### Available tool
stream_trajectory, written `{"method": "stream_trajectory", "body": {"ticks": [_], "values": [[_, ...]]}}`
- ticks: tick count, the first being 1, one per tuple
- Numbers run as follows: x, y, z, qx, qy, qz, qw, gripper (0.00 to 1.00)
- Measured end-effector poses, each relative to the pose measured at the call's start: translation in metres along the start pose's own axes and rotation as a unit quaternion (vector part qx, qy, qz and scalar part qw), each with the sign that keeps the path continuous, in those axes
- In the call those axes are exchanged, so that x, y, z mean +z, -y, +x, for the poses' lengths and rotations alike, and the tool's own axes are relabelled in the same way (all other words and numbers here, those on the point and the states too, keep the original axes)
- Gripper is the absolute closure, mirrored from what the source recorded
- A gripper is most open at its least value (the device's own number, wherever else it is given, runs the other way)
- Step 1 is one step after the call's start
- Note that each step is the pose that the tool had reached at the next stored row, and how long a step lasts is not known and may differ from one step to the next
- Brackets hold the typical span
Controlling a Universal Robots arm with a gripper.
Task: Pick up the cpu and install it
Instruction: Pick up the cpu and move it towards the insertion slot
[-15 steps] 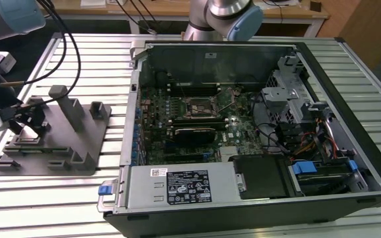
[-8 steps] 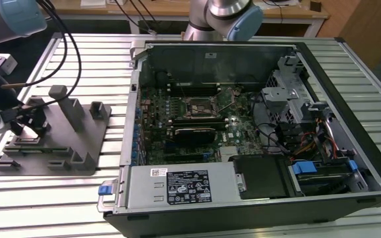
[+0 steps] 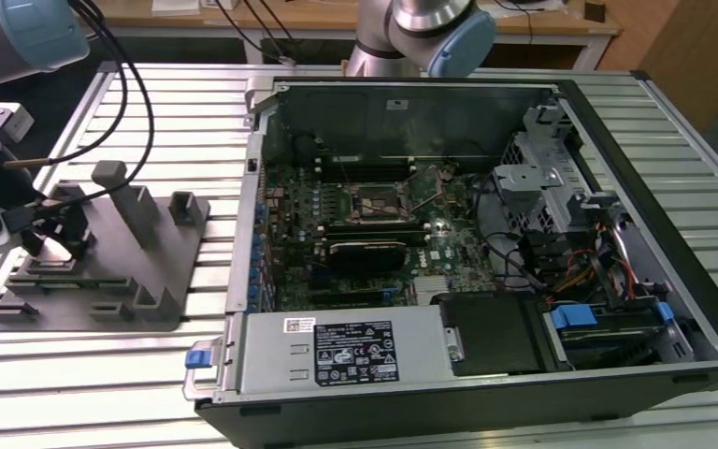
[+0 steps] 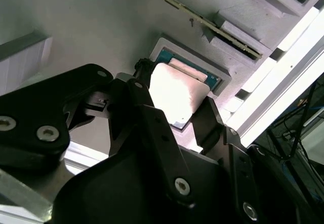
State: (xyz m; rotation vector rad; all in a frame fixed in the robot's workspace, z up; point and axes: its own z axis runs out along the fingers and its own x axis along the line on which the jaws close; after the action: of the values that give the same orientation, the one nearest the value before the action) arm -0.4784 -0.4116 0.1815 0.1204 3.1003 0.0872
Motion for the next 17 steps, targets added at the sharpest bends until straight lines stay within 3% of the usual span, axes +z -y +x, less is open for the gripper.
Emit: {"method": "stream_trajectory", "body": {"ticks": [8,15,17], "values": [[0.0000,0.0000,0.0000,-0.001,-0.0003,-0.0037,1.0000,0.41],[0.0000,0.0000,0.0000,-0.002,-0.0004,-0.0038,1.0000,0.41],[0.0000,0.0001,0.0000,-0.002,-0.0004,-0.0038,1.0000,0.45]]}}
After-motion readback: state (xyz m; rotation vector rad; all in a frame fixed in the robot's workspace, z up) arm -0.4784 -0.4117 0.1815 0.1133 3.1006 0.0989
